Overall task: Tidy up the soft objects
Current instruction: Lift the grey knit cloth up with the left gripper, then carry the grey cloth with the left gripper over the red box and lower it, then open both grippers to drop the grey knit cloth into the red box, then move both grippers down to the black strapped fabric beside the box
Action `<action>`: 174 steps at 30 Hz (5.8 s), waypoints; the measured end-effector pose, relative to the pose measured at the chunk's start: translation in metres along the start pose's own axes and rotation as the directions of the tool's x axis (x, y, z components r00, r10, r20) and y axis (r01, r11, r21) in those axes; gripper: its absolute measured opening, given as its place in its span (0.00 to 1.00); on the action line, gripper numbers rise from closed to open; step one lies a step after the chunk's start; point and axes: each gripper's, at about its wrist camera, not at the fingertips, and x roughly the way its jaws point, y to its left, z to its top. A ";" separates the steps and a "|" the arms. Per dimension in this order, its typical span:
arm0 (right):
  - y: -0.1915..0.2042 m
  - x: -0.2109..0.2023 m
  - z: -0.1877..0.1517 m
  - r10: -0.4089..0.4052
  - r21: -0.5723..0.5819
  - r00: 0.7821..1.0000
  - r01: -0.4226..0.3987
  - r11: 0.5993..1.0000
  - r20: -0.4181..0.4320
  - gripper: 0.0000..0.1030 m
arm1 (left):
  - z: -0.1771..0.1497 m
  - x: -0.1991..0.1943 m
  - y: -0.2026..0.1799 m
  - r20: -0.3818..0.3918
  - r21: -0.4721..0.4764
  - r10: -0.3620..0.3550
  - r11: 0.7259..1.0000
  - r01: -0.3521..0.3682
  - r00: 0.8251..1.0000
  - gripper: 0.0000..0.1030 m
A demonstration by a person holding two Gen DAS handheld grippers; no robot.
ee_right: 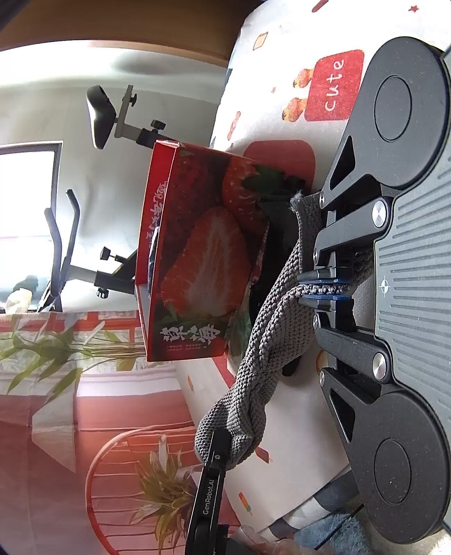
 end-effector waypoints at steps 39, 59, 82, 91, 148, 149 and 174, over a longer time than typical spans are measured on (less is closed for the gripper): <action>-0.013 -0.004 0.081 -0.034 -0.060 0.985 0.045 0.997 0.169 0.05 | 0.059 -0.007 0.001 0.178 -0.031 -0.022 0.999 0.028 0.984 0.15; -0.039 0.020 0.128 -0.051 -0.077 0.978 0.068 0.995 0.204 0.05 | 0.096 0.015 -0.008 0.212 -0.021 -0.033 0.999 0.039 0.977 0.15; -0.093 0.071 0.185 -0.094 -0.036 0.978 0.102 0.994 0.186 0.05 | 0.148 0.067 -0.024 0.187 0.006 -0.044 0.999 0.044 0.981 0.15; -0.111 0.115 0.179 -0.022 0.022 1.000 0.021 1.000 0.011 0.05 | 0.155 0.117 -0.031 0.047 0.057 -0.047 0.997 0.044 0.998 0.15; -0.061 0.028 0.203 -0.081 0.107 0.985 0.065 0.992 0.150 1.00 | 0.163 0.043 -0.031 0.095 0.141 -0.041 0.990 0.027 0.995 1.00; -0.058 0.021 0.201 -0.086 0.114 0.983 0.068 0.991 0.164 1.00 | 0.162 0.036 -0.029 0.106 0.130 -0.037 0.991 0.023 0.994 1.00; -0.018 -0.079 0.124 -0.102 0.137 0.937 0.059 0.989 0.334 1.00 | 0.078 -0.069 -0.010 0.209 0.060 0.039 0.997 -0.052 0.977 1.00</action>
